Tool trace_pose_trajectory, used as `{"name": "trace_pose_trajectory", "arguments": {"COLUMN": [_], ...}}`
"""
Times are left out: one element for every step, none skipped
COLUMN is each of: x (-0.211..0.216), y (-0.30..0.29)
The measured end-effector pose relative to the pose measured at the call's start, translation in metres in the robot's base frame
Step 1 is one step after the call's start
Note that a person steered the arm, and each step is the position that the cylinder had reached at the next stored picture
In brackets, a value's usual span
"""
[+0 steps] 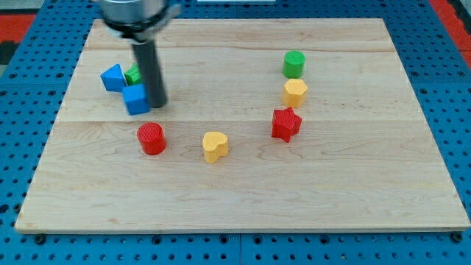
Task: Place blue triangle vertically below the green star
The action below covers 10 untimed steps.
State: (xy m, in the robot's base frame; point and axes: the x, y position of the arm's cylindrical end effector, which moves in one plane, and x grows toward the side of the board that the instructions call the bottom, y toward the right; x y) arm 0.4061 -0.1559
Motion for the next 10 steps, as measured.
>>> {"name": "trace_pose_trajectory", "arguments": {"x": [-0.010,-0.019,-0.053,-0.062,-0.078,-0.127,-0.119,-0.092,-0.072,-0.067], "y": [-0.036,-0.005,0.016,0.022,-0.004,-0.054,-0.092,-0.087,-0.084,-0.096]}}
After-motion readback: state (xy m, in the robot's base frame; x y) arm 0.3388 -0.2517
